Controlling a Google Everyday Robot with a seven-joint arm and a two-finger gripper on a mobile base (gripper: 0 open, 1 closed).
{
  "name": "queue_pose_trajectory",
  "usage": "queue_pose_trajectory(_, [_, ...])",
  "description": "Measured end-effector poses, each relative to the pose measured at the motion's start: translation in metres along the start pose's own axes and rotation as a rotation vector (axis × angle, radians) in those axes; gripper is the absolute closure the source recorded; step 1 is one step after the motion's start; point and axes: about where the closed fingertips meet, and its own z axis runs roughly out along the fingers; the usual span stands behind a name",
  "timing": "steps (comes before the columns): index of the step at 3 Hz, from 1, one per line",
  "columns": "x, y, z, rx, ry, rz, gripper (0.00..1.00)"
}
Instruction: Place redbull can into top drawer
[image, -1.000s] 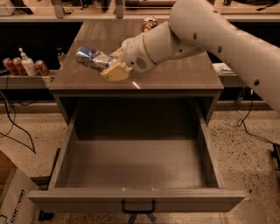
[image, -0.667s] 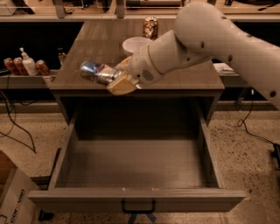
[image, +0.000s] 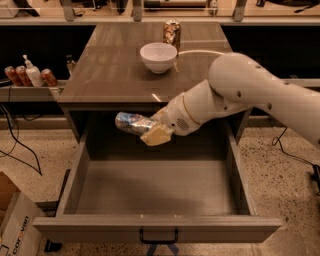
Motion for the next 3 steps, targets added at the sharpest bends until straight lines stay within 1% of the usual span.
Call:
queue_pose_trajectory(1, [0.043, -0.004, 0.011, 0.017, 0.007, 0.117, 1.00])
queue_pose_trajectory(2, [0.084, -0.011, 0.025, 0.058, 0.004, 0.235, 1.00])
queue_pose_trajectory(3, [0.115, -0.011, 0.039, 0.067, 0.009, 0.329, 1.00])
